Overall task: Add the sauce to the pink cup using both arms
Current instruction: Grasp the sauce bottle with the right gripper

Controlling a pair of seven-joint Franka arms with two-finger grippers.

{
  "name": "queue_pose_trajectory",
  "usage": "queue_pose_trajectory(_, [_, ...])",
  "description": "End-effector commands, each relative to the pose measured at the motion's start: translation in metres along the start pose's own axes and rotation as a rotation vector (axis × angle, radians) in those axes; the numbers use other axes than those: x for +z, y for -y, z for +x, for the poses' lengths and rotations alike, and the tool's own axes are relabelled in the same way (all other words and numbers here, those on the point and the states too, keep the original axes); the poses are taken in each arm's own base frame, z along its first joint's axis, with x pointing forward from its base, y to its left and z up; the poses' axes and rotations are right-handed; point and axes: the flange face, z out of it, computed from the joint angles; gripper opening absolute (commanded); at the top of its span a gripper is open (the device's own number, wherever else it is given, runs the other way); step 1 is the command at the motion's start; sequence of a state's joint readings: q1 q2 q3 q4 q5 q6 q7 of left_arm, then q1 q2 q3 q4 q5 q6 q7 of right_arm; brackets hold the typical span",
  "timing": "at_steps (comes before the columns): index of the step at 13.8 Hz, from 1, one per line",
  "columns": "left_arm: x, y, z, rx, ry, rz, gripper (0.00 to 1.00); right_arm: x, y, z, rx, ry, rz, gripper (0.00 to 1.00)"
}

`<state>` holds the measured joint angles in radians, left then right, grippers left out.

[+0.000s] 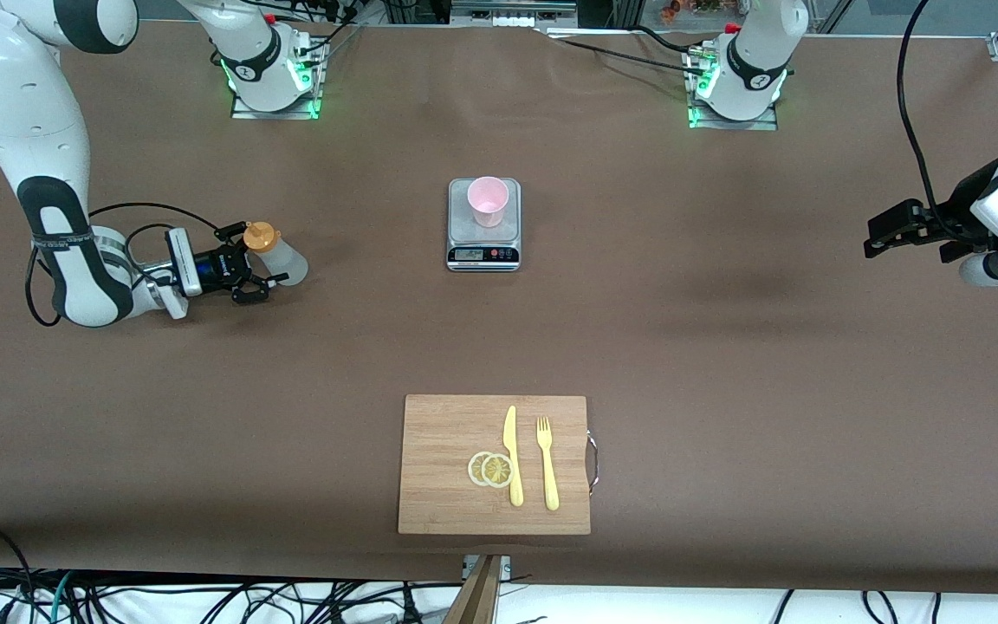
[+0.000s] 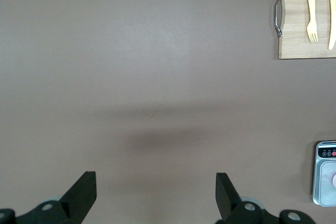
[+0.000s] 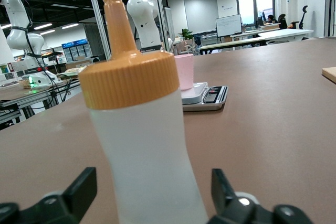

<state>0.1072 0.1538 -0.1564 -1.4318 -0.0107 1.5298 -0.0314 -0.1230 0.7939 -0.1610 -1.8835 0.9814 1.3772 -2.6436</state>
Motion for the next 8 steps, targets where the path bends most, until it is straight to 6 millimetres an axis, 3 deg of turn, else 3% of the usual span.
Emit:
queue_pose_trajectory(1, [-0.004,-0.002,0.000,0.019,0.005,-0.025,1.00,0.002,-0.001,0.002,-0.003,-0.018,0.001,0.72])
queue_pose_trajectory(3, [-0.004,-0.002,0.000,0.019,0.005,-0.025,1.00,0.002,-0.002,0.003,0.003,-0.011,0.007,0.65])
queue_pose_trajectory(6, [-0.004,-0.002,0.000,0.019,0.005,-0.025,1.00,-0.001,-0.002,0.006,0.018,0.003,0.019,0.65])
queue_pose_trajectory(8, [-0.004,-0.002,0.000,0.019,0.005,-0.025,1.00,-0.007,-0.008,0.019,0.033,0.022,0.017,0.64])
